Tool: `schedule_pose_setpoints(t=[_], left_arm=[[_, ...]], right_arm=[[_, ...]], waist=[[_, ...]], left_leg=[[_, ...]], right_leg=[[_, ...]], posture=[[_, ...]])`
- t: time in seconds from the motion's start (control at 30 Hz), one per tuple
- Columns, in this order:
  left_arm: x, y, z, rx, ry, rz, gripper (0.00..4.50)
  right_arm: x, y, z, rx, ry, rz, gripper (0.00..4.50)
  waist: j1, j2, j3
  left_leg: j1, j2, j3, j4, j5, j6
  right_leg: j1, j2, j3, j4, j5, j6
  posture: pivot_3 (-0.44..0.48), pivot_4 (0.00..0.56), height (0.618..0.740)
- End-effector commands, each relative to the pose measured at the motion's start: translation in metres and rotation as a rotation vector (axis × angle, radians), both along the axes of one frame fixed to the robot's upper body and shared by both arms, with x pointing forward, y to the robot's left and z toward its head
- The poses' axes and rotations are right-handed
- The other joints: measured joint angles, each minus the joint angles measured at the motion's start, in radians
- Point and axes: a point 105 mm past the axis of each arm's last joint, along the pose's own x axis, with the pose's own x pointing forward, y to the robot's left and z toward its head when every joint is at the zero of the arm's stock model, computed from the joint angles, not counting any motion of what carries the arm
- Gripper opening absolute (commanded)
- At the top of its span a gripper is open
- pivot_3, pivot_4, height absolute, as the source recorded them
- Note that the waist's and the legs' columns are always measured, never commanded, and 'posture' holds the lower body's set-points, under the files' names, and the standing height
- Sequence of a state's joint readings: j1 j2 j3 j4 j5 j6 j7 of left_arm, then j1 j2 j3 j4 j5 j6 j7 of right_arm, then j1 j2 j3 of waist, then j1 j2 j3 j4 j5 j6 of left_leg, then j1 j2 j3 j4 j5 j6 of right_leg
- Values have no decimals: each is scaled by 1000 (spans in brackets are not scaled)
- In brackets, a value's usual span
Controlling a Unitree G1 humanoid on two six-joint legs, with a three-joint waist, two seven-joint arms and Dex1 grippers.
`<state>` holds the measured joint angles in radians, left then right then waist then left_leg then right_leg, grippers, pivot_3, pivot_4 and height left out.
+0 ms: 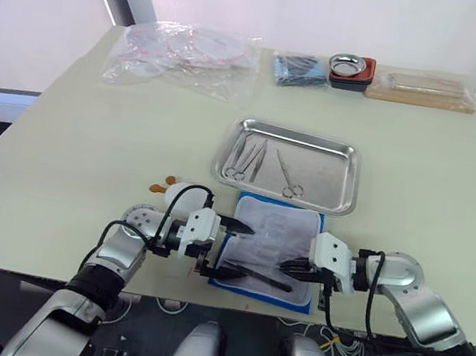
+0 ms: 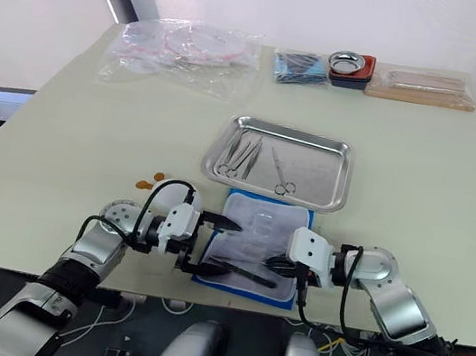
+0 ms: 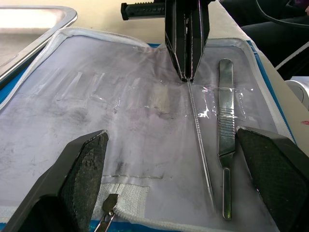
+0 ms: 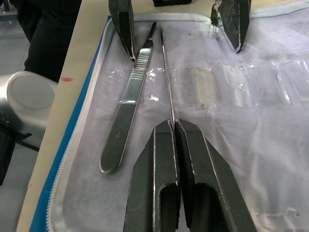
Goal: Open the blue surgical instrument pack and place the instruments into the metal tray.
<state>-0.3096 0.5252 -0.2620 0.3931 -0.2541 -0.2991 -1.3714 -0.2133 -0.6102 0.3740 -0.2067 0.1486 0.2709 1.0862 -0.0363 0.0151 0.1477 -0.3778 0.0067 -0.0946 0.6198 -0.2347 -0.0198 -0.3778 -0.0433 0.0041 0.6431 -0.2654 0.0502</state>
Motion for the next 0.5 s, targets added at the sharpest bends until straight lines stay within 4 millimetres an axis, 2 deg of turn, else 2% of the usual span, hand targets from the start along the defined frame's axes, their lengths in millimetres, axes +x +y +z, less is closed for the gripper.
schedule_pose_setpoints(t=[0.03,0.5], left_arm=[[-14,26,-45,163,162,80,4500],[-14,26,-45,166,163,75,4500]], right_arm=[[-1,-5,6,-2,-21,-10,48],[4,-18,26,-38,-145,-9,48]], waist=[[0,0,0],[0,-2,1]], left_leg=[[0,0,0,0,0,0],[0,0,1,0,0,0]], right_leg=[[0,0,0,0,0,0],[0,0,1,0,0,0]], posture=[[0,150,740],[0,150,740]])
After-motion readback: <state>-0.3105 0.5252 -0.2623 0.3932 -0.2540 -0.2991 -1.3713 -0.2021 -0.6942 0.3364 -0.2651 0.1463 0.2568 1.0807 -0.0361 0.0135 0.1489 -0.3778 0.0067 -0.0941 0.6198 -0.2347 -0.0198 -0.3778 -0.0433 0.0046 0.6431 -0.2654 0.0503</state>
